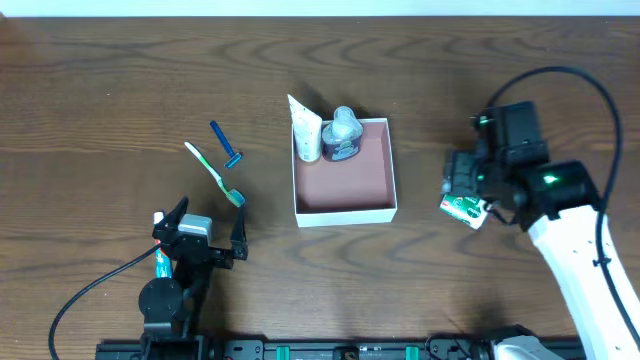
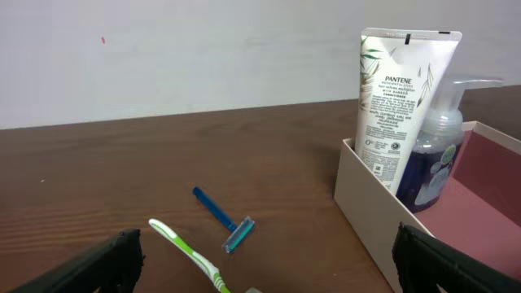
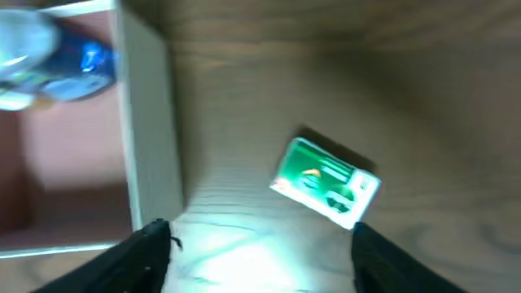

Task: Pack container
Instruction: 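Lower the right gripper over the green Dettol soap bar to grasp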

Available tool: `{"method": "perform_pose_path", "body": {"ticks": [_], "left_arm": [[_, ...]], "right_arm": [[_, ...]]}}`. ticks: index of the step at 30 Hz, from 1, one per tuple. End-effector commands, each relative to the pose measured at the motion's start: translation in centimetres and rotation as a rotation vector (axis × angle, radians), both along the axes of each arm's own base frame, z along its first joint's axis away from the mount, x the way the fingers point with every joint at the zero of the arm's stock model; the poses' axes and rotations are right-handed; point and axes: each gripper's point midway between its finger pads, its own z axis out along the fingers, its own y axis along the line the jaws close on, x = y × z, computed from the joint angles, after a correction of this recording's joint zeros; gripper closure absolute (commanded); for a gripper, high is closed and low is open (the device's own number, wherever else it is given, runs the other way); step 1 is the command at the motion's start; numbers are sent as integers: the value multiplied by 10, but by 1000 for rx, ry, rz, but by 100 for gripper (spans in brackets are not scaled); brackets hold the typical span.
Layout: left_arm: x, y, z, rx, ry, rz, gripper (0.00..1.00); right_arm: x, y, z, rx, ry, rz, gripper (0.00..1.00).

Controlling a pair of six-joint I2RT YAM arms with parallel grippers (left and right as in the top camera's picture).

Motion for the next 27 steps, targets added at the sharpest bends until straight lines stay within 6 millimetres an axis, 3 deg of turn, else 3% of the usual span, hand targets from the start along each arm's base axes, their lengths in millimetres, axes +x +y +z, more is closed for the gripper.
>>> {"method": "perform_pose_path", "body": {"ticks": [1, 6, 11, 13, 21, 27], "left_arm": [[-1, -1, -17, 8, 50, -9, 2], [-1, -1, -17, 8, 50, -9, 2], [-1, -1, -17, 8, 50, -9, 2], [-1, -1, -17, 8, 50, -9, 2], [-1, -1, -17, 8, 50, -9, 2], [-1, -1, -17, 8, 50, -9, 2]], "right_arm": [[-7, -13, -16, 27, 51, -67, 23], [-16, -24, -49, 29, 127, -126, 18], [-13, -20, -80, -42, 127, 107, 1], [-10, -20, -94, -72, 122, 182, 1], [4, -20, -141, -91, 75, 197, 1], [-14, -21, -165, -96, 153, 223, 1]]}}
